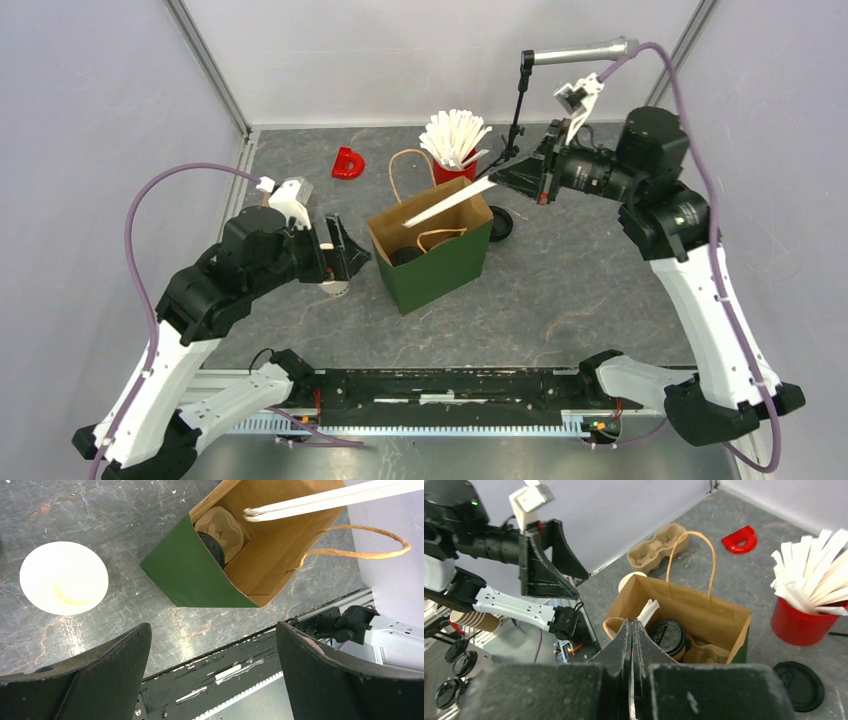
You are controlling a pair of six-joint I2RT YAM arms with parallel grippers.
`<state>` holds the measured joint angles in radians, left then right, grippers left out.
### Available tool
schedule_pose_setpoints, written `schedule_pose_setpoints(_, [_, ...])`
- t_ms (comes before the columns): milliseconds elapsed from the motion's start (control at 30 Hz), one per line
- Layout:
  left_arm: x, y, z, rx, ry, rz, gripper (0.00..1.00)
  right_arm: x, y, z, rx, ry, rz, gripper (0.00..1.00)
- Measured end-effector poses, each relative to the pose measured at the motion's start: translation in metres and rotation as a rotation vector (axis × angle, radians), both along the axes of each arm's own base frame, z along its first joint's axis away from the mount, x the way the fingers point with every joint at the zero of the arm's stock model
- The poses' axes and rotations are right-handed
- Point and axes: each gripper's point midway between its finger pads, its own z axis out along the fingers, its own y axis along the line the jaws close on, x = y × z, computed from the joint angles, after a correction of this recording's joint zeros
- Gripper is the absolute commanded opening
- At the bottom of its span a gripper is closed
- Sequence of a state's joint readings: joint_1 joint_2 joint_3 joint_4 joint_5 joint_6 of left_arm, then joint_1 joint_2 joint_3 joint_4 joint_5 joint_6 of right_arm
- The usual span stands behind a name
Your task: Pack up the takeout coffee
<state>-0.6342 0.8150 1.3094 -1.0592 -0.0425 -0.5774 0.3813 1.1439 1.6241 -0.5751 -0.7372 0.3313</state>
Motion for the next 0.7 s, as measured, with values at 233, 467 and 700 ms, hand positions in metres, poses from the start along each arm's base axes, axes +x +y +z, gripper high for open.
schedule_pose_setpoints(233, [-0.003, 0.003, 0.004, -0.014, -0.021, 0.001, 1.00, 0.032, 0.022, -0.072, -0.012, 0.158, 0.054, 0.00])
schedule_pose_setpoints(467, [-0.002, 0.002, 0.000, -0.016, -0.023, 0.001, 1.00, 0.066, 0.039, -0.142, -0.049, 0.337, 0.058, 0.05])
schedule_pose_setpoints(700, [0.005, -0.003, -0.004, -0.008, -0.013, 0.000, 1.00, 0.075, 0.039, -0.164, -0.097, 0.367, 0.052, 0.25])
